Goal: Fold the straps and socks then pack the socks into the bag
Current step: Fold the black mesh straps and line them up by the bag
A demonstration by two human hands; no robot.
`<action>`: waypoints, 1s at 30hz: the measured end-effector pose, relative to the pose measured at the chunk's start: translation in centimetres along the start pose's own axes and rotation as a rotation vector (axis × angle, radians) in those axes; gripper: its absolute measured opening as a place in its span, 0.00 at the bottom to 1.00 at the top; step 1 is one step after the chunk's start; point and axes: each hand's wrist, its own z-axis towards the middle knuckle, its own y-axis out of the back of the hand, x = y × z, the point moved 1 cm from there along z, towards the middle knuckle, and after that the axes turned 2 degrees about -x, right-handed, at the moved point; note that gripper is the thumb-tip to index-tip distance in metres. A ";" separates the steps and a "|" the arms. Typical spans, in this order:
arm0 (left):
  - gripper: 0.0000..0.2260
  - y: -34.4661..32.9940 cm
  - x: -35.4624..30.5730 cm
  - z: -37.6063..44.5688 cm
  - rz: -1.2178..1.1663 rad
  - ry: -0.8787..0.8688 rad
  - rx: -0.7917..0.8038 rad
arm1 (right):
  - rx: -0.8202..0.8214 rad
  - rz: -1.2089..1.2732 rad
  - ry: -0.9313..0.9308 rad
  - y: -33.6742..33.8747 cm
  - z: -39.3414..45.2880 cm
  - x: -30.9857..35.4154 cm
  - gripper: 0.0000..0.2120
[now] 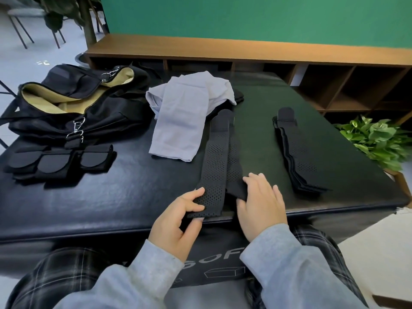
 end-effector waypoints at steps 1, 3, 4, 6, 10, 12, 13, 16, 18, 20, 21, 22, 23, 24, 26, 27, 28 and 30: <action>0.07 0.0 0.0 0.0 0.001 0.005 0.001 | 0.005 0.006 -0.020 0.1 0.1 -0.2 0.24; 0.07 0.0 0.0 0.0 0.003 0.013 0.005 | -0.004 0.006 -0.037 0.3 0.0 -0.5 0.25; 0.07 0.0 0.0 0.0 0.013 0.012 0.008 | -0.019 0.005 -0.038 0.3 0.0 -0.6 0.26; 0.07 0.0 0.1 0.0 0.041 0.005 0.022 | -0.053 0.043 -0.011 0.3 -0.2 -0.5 0.30; 0.06 0.0 0.1 0.2 0.055 0.016 0.014 | -0.180 0.190 0.340 0.6 -0.1 1.0 0.32; 0.06 0.0 0.1 0.3 0.050 0.024 0.011 | -0.127 0.190 0.449 0.5 -0.6 1.5 0.28; 0.06 0.0 0.2 0.3 0.050 0.022 0.013 | -0.088 0.189 0.428 0.2 -0.9 1.5 0.28; 0.06 0.1 0.2 0.4 0.039 0.030 0.012 | -0.002 0.156 0.299 -0.2 -0.9 1.0 0.31; 0.06 0.1 0.1 0.4 0.032 0.041 0.003 | -0.005 0.098 0.256 -0.1 -0.2 0.3 0.24; 0.07 0.1 -0.1 0.4 0.031 0.057 0.001 | 0.006 0.089 0.240 0.2 0.0 -0.2 0.22; 0.07 0.0 -0.1 0.4 0.023 0.066 0.000 | 0.000 0.109 0.263 0.4 -0.1 -0.2 0.24; 0.08 0.1 -0.2 0.4 0.011 0.075 -0.001 | -0.005 0.144 0.307 0.5 -0.3 -0.1 0.25; 0.09 0.0 -0.4 0.4 -0.007 0.083 -0.001 | -0.011 0.184 0.371 0.5 -0.5 0.1 0.27; 0.10 0.0 -0.5 0.5 -0.023 0.092 0.000 | -0.022 0.214 0.445 0.4 -0.8 0.3 0.27; 0.11 -0.2 -0.8 0.7 -0.025 0.115 0.014 | -0.081 0.248 0.558 -0.4 -1.0 0.3 0.23; 0.09 -0.4 -1.1 0.8 -0.011 0.128 0.034 | -0.116 0.278 0.571 -0.8 -0.9 0.2 0.20; 0.07 -0.7 -1.3 0.8 -0.001 0.127 0.063 | -0.159 0.308 0.570 -1.2 -0.7 0.1 0.16; 0.11 -1.0 -1.5 1.1 -0.006 0.087 0.124 | -0.255 0.366 0.548 -1.9 -0.5 -0.4 0.11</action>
